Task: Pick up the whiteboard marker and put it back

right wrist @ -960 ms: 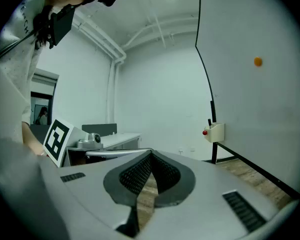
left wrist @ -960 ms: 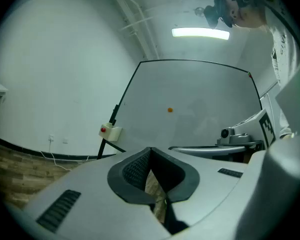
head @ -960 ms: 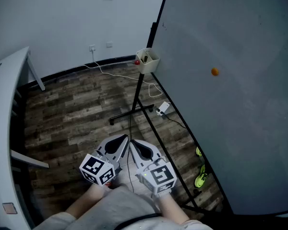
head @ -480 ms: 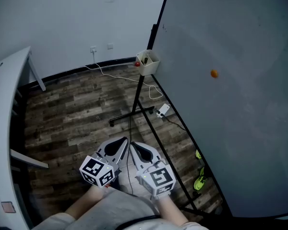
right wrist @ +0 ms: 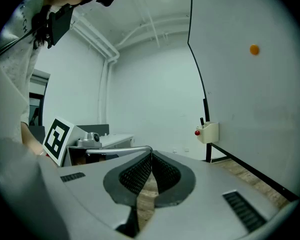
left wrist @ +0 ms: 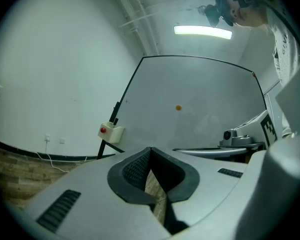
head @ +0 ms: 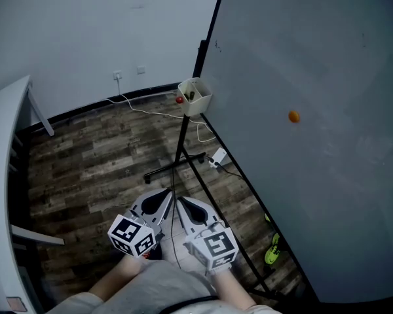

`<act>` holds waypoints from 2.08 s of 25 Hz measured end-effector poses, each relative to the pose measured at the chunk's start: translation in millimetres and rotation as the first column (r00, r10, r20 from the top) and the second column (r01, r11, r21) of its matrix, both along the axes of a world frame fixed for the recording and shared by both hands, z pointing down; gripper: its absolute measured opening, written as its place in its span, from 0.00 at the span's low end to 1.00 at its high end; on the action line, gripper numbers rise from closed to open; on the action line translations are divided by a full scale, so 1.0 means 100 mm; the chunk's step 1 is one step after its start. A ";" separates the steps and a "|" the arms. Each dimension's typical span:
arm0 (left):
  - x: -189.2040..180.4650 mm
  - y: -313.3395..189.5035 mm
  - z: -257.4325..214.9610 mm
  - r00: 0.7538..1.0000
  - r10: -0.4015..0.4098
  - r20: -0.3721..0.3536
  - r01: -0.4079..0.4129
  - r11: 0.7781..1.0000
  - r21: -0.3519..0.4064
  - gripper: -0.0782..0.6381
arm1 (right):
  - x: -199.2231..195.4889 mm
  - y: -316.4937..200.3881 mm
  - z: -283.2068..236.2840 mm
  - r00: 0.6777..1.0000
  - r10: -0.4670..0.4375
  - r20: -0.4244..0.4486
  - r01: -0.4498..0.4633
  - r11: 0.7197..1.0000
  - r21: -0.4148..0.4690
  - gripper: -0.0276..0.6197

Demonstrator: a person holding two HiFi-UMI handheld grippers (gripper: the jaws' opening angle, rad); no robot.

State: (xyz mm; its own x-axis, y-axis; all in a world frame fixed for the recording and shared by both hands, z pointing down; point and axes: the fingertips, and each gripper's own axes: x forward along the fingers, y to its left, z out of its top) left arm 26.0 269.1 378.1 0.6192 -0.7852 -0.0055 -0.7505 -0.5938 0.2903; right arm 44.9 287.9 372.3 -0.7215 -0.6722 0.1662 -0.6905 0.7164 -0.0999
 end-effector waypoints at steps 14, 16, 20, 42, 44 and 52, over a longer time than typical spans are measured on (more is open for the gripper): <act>-0.24 -1.60 0.02 0.995 0.095 0.016 -0.095 0.996 -0.003 0.12 | -0.29 -1.62 0.09 0.997 0.073 -0.017 -0.073 0.997 0.005 0.07; -0.28 -1.78 0.04 0.993 0.115 0.017 -0.114 0.993 -0.005 0.12 | -0.35 -1.80 0.11 0.996 0.087 -0.018 -0.087 0.996 0.000 0.07; -0.33 -2.18 0.07 0.989 0.150 0.018 -0.150 0.989 -0.005 0.12 | -0.43 -2.23 0.10 0.993 0.118 -0.004 -0.118 0.993 0.024 0.07; -0.65 -3.19 0.24 0.975 0.224 0.003 -0.224 0.975 -0.014 0.12 | -0.28 -3.41 0.16 0.948 0.318 -0.021 -0.317 0.948 0.036 0.09; -0.67 -3.21 0.26 0.976 0.217 -0.001 -0.217 0.976 -0.015 0.12 | -0.27 -3.43 0.16 0.948 0.318 -0.020 -0.317 0.948 0.032 0.19; -0.71 -3.39 0.18 0.983 0.183 -0.008 -0.183 0.983 -0.007 0.12 | -0.18 -3.70 0.03 0.937 0.348 -0.036 -0.344 0.935 0.083 0.22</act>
